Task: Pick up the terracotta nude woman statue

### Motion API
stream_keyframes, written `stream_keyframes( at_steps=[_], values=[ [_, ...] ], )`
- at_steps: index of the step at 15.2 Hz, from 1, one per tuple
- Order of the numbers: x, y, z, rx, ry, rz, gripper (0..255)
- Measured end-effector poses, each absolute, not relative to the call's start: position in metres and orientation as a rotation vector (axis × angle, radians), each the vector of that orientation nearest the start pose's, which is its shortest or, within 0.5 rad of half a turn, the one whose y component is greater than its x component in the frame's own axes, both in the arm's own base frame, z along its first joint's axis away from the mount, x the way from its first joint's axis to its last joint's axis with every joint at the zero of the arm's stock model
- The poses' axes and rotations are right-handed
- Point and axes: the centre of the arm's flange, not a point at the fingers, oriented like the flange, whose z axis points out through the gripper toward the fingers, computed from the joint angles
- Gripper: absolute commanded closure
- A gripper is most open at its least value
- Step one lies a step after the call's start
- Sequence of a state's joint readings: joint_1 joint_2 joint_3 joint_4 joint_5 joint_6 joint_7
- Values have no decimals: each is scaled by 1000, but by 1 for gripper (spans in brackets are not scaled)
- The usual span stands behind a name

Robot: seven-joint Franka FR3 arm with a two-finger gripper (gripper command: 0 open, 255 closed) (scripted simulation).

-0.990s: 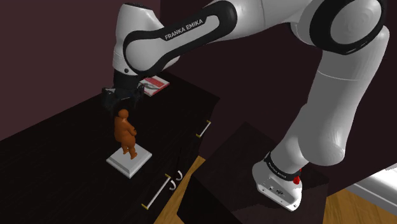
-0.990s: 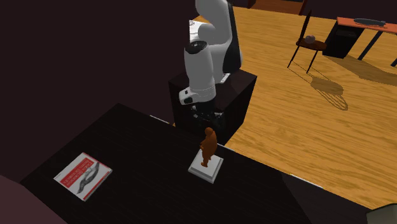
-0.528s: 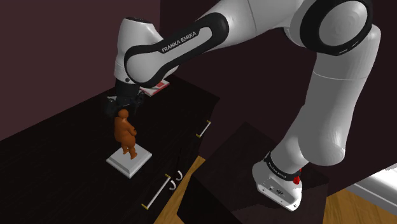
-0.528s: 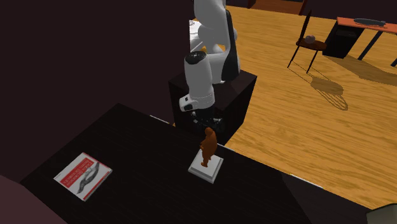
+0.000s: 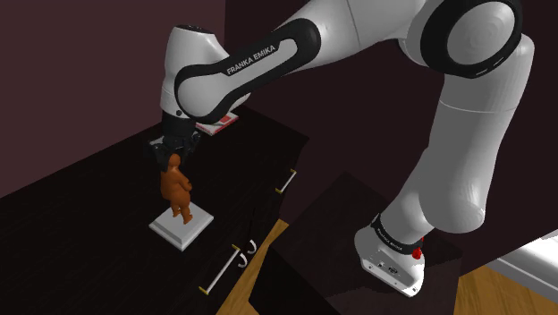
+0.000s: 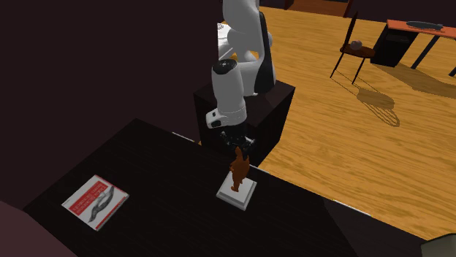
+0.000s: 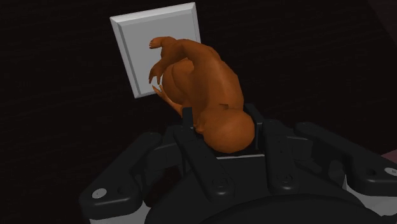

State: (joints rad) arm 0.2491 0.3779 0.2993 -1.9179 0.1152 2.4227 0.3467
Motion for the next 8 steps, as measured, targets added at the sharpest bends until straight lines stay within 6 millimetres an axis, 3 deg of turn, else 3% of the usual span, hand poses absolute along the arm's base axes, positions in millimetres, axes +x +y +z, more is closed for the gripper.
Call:
stream_keyframes(
  at_steps=[3, 8],
  values=[
    [548, 324, 320, -2907, -134, -63, 255],
    [549, 323, 341, -2908, -134, -61, 255]
  ],
)
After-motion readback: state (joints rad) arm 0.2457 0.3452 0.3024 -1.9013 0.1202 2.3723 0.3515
